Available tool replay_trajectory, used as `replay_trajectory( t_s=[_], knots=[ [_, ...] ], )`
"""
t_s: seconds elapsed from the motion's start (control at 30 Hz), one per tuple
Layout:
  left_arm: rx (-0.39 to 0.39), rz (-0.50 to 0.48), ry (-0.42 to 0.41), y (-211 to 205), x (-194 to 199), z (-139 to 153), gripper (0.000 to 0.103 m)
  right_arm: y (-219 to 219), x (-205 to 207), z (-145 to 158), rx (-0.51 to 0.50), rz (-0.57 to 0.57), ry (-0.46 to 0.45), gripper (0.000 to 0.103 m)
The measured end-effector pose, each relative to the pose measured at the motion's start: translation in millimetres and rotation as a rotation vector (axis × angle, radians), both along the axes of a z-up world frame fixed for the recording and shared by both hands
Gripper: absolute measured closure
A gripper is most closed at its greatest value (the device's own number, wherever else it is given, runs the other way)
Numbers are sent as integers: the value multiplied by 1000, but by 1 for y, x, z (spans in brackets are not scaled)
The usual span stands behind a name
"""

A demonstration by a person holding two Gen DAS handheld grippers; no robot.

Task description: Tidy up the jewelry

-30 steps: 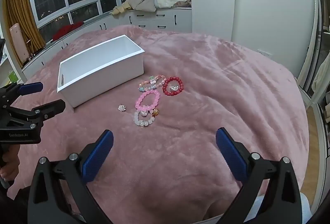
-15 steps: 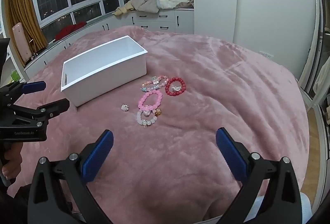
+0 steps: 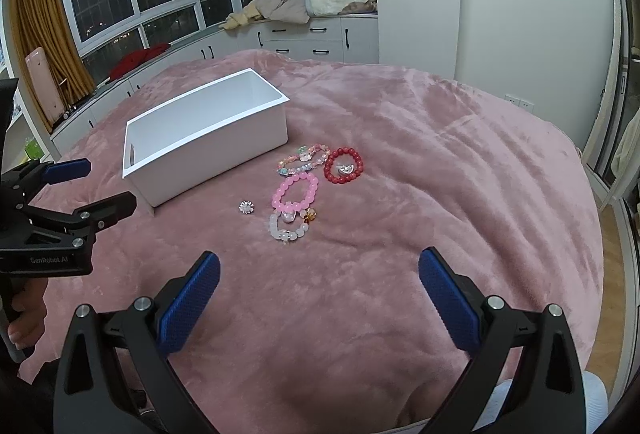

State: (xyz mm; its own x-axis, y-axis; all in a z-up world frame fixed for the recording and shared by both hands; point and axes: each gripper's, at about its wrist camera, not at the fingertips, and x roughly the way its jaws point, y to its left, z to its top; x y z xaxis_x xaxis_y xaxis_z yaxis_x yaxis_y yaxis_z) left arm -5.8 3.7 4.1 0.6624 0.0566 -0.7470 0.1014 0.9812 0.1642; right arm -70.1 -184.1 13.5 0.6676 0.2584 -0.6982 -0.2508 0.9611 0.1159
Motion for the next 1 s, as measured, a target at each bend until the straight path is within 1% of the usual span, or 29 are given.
replay_trajectory(
  t_s=[1.0],
  knots=[
    [7, 4, 6, -2, -1, 0, 3, -5, 3, -4, 7, 5, 20, 4]
  ],
)
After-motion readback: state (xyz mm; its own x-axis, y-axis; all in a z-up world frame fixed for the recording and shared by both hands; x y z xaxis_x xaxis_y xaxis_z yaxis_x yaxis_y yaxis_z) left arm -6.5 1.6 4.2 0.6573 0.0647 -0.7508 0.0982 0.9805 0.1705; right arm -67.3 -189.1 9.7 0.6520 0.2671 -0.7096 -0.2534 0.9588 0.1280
